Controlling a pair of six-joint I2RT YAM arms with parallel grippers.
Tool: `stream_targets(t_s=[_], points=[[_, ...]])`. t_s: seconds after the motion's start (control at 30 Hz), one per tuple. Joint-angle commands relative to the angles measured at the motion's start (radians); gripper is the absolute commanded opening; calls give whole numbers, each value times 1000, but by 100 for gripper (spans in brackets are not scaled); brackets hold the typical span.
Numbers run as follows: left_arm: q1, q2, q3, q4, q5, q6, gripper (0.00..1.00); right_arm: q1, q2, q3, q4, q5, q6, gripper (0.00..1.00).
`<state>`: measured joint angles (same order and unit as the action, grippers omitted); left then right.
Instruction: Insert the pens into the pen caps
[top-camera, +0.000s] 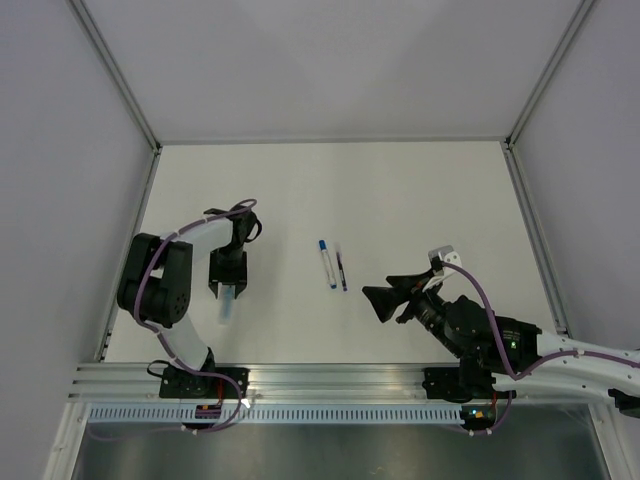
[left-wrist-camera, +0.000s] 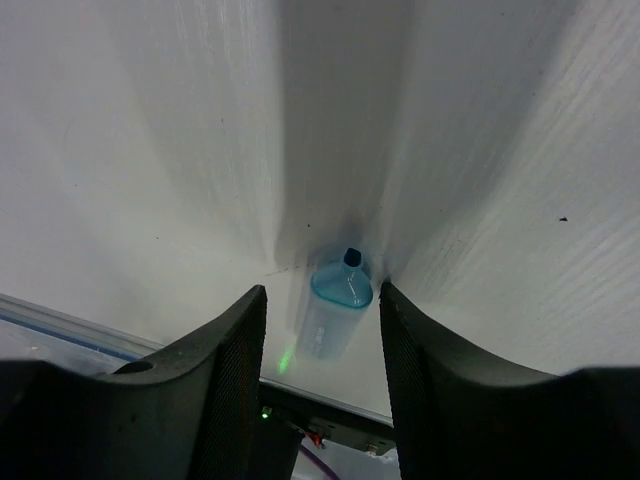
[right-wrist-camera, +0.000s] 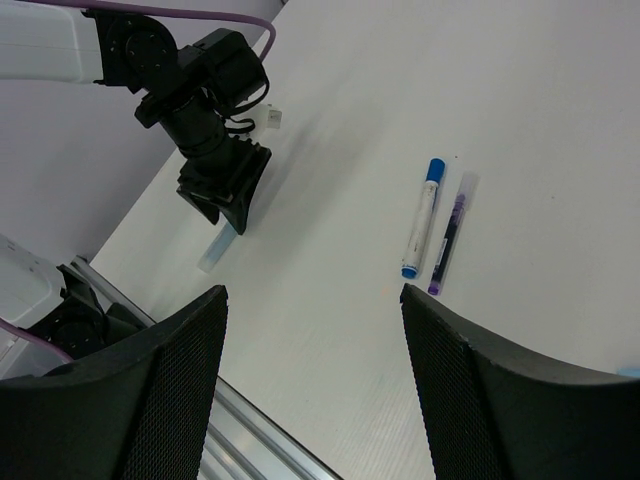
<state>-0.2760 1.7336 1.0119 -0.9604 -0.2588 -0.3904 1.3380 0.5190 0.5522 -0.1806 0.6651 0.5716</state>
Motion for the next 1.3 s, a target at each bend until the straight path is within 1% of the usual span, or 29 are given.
stream_targets(t_s=[0.0,0.1,0.2,0.3,0.4,0.43,0.47,0.5,0.53,0.6,0.63,0.67,0.73,0.8,0.93,1.07,1.17,1.2,1.23,1.27], points=[[32,23,30,-23,44,85,54,4,-11,2,-3,22,-16,76],[50,21,25,-6,101,101,55,4,-13,5,-2,14,-16,76],[52,66,33,-18,121,102,55,4,-8,2,3,16,-18,76],[61,115,27,-5,150,111,54,4,4,3,-6,33,-19,76],[75,145,13,35,197,125,50,4,7,5,-17,47,-21,76],[77,152,8,44,208,140,42,4,6,5,-17,54,-21,76],[78,158,7,52,237,151,37,4,7,2,-14,54,-21,76],[78,173,20,45,236,154,31,4,7,2,-1,53,-21,76],[78,173,27,46,233,151,22,4,9,0,9,30,-24,76],[77,144,31,90,257,151,15,3,15,-3,36,7,-32,76],[75,129,33,113,317,151,15,4,18,-5,43,2,-32,76],[75,116,40,130,328,148,15,4,32,-5,49,2,-30,76],[72,90,62,170,326,137,17,4,45,-2,53,2,-30,76],[55,75,74,202,328,134,22,4,68,-3,75,-7,-33,76],[28,61,76,284,320,128,26,4,114,6,98,-18,-30,76],[9,92,82,281,314,128,30,3,147,11,109,-28,-32,76],[8,103,67,269,276,117,36,4,153,14,113,-35,-33,76],[3,100,62,261,264,107,42,4,150,14,115,-39,-32,76],[3,93,56,258,230,102,44,4,148,11,116,-44,-32,76],[1,84,47,258,225,99,46,3,141,9,116,-45,-32,76]])
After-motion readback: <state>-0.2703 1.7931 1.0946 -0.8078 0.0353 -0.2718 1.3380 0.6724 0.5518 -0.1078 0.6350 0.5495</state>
